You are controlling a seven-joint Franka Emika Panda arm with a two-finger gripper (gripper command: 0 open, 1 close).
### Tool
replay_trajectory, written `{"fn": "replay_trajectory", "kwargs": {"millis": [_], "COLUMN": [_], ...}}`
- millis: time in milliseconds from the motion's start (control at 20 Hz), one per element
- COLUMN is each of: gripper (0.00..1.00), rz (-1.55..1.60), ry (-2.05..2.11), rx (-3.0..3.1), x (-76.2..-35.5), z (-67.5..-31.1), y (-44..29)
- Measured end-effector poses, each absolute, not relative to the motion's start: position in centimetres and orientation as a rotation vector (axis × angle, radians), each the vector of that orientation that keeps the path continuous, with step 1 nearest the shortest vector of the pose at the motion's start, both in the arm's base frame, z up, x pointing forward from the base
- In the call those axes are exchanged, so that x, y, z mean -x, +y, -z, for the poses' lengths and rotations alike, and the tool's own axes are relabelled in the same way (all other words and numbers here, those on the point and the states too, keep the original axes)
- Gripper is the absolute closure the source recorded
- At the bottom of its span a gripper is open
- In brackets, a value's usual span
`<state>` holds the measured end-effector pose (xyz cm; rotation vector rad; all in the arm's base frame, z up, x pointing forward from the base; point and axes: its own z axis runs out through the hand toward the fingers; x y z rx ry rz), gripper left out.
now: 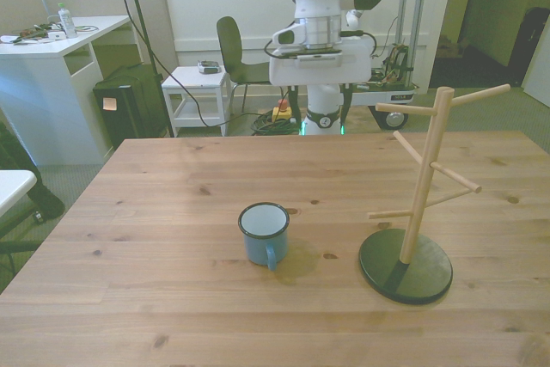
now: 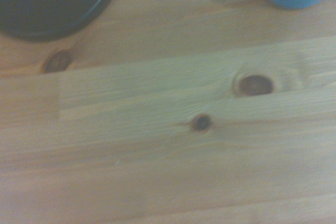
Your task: Hang the mug
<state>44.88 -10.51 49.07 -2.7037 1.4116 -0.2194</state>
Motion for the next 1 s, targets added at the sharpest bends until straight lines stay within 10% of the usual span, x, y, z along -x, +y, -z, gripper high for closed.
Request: {"fn": "replay_trajectory", "kwargs": {"millis": [1000], "gripper": [0.0], "rz": [0.162], "ry": [1.517], "rx": [2.767], "x": [-58.4], "z": [-47.5], "y": [-26.7]}}
